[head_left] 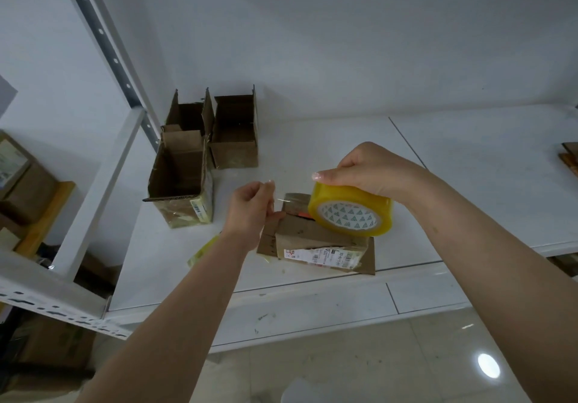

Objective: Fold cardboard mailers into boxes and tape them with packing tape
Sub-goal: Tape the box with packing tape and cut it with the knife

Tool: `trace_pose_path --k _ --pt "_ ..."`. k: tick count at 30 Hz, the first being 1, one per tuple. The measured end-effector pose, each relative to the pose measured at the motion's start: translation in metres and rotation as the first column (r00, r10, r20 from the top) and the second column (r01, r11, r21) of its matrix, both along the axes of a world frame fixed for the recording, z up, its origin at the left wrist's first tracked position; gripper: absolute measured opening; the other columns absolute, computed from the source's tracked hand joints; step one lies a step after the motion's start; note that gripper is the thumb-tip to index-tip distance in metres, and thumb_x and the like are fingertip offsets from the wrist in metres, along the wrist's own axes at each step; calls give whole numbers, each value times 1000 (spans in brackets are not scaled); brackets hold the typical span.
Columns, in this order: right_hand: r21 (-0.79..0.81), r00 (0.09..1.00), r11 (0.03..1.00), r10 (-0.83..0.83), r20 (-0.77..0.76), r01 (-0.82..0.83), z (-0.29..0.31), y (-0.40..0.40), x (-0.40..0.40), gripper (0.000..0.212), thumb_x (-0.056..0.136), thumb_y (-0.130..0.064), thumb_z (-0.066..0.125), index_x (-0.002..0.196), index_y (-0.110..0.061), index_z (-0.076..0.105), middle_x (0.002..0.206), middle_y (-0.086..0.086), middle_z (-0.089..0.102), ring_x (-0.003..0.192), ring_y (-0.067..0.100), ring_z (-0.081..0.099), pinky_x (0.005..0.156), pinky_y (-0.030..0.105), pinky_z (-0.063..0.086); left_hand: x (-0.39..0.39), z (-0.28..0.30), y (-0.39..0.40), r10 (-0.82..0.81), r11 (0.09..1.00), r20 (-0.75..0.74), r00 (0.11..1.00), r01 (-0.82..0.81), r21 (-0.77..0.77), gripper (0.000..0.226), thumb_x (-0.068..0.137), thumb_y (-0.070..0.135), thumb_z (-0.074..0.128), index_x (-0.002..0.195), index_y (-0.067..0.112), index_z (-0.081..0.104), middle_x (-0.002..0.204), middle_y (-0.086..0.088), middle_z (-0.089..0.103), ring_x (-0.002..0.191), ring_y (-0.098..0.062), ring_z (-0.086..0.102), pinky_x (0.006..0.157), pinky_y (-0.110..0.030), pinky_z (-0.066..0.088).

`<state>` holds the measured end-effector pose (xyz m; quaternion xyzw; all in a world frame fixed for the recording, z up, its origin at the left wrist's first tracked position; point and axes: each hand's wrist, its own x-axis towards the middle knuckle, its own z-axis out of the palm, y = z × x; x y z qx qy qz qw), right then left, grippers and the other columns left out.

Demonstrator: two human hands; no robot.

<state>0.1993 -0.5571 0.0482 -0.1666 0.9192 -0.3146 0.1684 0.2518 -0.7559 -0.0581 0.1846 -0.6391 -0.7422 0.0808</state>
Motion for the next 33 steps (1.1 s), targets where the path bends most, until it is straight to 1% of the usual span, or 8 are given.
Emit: trace_pose_path --k 5,9,12,15,21,25,27,33 --pt "115 999 993 24 -48 -19 1 -14 -1 69 65 -77 64 77 -10 74 71 5 72 58 14 67 51 23 48 3 -10 -4 55 998 48 997 -54 -12 35 98 20 55 64 11 51 52 0 44 47 -8 46 56 -32 58" --pt "-35 994 999 42 99 -39 0 -2 3 77 46 -87 57 87 -25 74 79 -9 73 78 10 69 69 27 52 10 -27 -5 43 998 135 990 -38 -43 35 97 25 57 66 11 51 52 1 45 47 -10 48 56 -32 57" --pt "-121 990 992 52 134 -35 -4 6 6 58 62 -76 62 94 -29 73 93 -9 71 92 14 65 81 34 50 15 -39 -8 -7 991 147 989 26 -131 36 96 32 58 68 11 49 57 -3 42 56 -17 44 62 -32 49" --pt "-157 994 987 39 99 -23 -8 3 9 33 80 -57 66 91 -27 73 90 -7 71 88 13 66 73 30 49 14 -42 -10 0 982 120 993 22 -187 37 96 35 57 70 10 49 58 -4 41 55 -16 41 60 -33 45" --pt "-209 996 978 20 86 -2 -11 -1 13 28 81 -52 68 86 -26 74 85 -6 72 83 13 68 69 29 51 14 -50 -8 41 939 113 993 1 -345 44 95 41 56 64 11 48 60 -9 44 59 -20 42 59 -33 39" --pt "-233 998 972 -2 58 16 -16 -6 14 28 80 -53 69 84 -25 75 81 -7 72 77 10 69 68 27 53 12 -56 5 -59 974 296 953 120 -194 46 96 46 51 65 15 63 45 6 58 42 -11 57 41 -16 40" --pt "-262 998 964 -28 62 43 -18 -7 14 27 80 -51 70 83 -25 75 78 -8 72 73 8 69 65 25 51 10 -56 7 -68 975 351 934 137 -177 49 96 50 50 63 16 62 37 10 52 33 -5 50 34 -12 34" --pt "-286 997 957 -26 71 45 -21 -5 13 27 80 -51 70 83 -25 75 77 -9 72 71 8 69 65 25 50 15 -64 3 -44 898 479 876 245 -366 58 95 58 39 64 12 55 60 -5 54 55 -22 50 55 -27 39"
